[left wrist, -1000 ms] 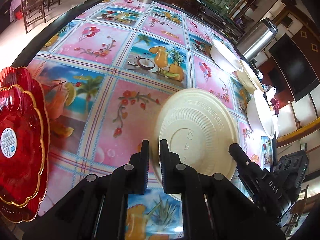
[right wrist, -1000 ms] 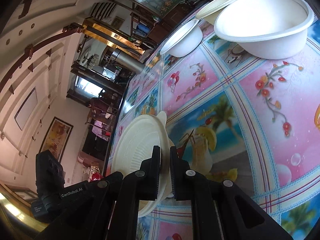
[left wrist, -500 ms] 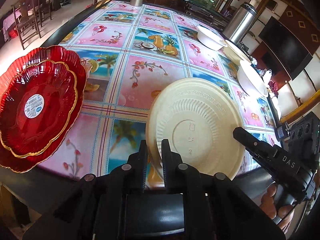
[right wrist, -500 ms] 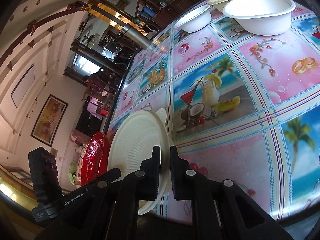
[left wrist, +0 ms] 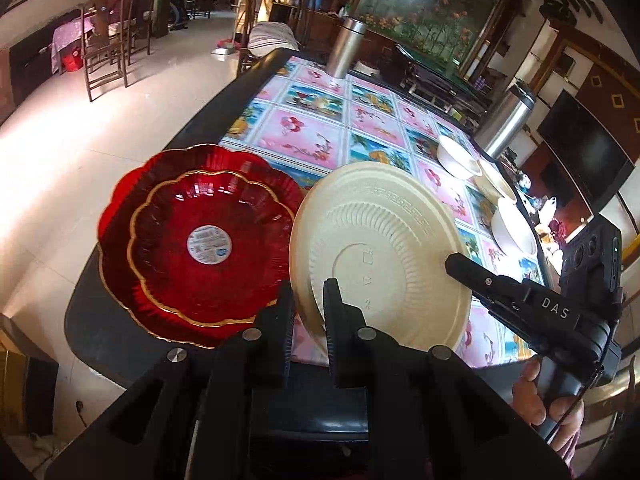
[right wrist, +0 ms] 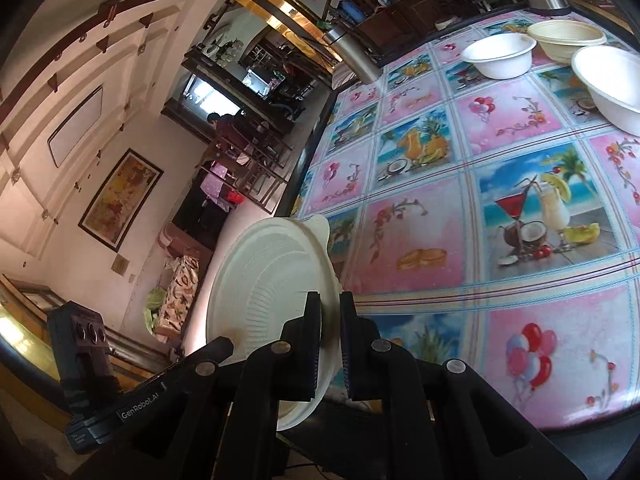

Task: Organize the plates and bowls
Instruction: 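Lift the beige plate and carry it to the red plate stack, then lower the beige plate onto the red plates and open the left gripper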

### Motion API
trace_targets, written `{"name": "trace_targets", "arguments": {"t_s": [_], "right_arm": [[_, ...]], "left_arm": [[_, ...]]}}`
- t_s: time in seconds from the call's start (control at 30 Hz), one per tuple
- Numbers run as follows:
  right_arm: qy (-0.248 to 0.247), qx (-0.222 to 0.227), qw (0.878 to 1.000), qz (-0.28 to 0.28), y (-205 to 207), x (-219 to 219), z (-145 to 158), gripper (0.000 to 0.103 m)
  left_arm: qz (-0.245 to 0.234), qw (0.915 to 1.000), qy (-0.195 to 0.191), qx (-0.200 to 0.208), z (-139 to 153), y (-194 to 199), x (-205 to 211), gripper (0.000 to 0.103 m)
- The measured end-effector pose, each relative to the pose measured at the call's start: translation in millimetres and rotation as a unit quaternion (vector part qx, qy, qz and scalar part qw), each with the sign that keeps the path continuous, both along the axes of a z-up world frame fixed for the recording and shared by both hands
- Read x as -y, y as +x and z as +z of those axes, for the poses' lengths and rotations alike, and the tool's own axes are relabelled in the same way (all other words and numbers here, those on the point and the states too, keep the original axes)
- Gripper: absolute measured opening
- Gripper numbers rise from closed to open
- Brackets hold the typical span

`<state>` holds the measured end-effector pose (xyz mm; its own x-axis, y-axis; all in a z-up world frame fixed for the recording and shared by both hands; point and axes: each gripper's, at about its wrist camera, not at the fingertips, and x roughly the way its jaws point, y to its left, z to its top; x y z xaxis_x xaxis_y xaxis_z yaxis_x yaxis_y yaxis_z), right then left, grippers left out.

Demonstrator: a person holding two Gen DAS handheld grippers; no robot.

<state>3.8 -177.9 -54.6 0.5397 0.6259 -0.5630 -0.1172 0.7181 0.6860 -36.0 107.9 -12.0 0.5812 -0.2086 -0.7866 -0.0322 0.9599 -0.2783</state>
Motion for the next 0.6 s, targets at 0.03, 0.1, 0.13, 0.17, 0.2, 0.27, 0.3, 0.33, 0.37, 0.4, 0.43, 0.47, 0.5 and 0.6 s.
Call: {"name": "trace_targets", "arguments": {"t_s": [0.03, 0.1, 0.13, 0.17, 0.2, 0.27, 0.3, 0.33, 0.37, 0.4, 0.43, 0.47, 0.5, 0.6], "right_arm": [[0.003, -0.006, 1.000, 0.007, 6, -9, -2, 0.009], [0.008, -0.016, 1.000, 0.021, 17, -27, -6, 0.009], [0.010, -0.021, 0.999, 0.027, 22, -36, -9, 0.009], [0.010, -0.023, 0.999, 0.034, 27, -45, -10, 0.009], [0.008, -0.024, 0.999, 0.040, 32, -54, -11, 0.009], [0.001, -0.028, 0.998, 0.050, 40, -72, -12, 0.009], [-0.001, -0.029, 0.998, 0.054, 44, -80, -13, 0.009], [-0.005, -0.029, 0.998, 0.057, 48, -87, -14, 0.009], [-0.010, -0.031, 0.998, 0.060, 52, -94, -15, 0.009], [-0.011, -0.034, 0.997, 0.062, 56, -100, -17, 0.009], [-0.012, -0.037, 0.997, 0.064, 59, -106, -20, 0.009], [-0.014, -0.038, 0.997, 0.066, 62, -111, -22, 0.009], [-0.018, -0.040, 0.997, 0.067, 65, -116, -24, 0.009], [-0.026, -0.045, 0.996, 0.069, 73, -128, -32, 0.009]], "left_arm": [[0.009, 1.0000, 0.001, -0.002, -1, 1, -8, 0.012], [0.027, 0.9996, 0.003, -0.009, -4, 5, -22, 0.012], [0.034, 0.9993, 0.003, -0.012, -7, 6, -29, 0.012], [0.040, 0.9991, 0.006, -0.015, -8, 9, -35, 0.012], [0.045, 0.9988, 0.011, -0.017, -9, 12, -40, 0.012], [0.055, 0.9982, 0.014, -0.022, -11, 18, -49, 0.012], [0.058, 0.9979, 0.018, -0.024, -12, 22, -53, 0.012], [0.062, 0.9975, 0.021, -0.026, -13, 24, -56, 0.012], [0.066, 0.9972, 0.023, -0.028, -14, 26, -60, 0.012], [0.068, 0.9969, 0.025, -0.030, -15, 29, -63, 0.012], [0.069, 0.9967, 0.027, -0.033, -16, 31, -65, 0.012], [0.070, 0.9965, 0.028, -0.036, -19, 33, -70, 0.012], [0.073, 0.9962, 0.026, -0.041, -22, 35, -73, 0.012], [0.075, 0.9953, 0.030, -0.053, -32, 39, -78, 0.012]]}}
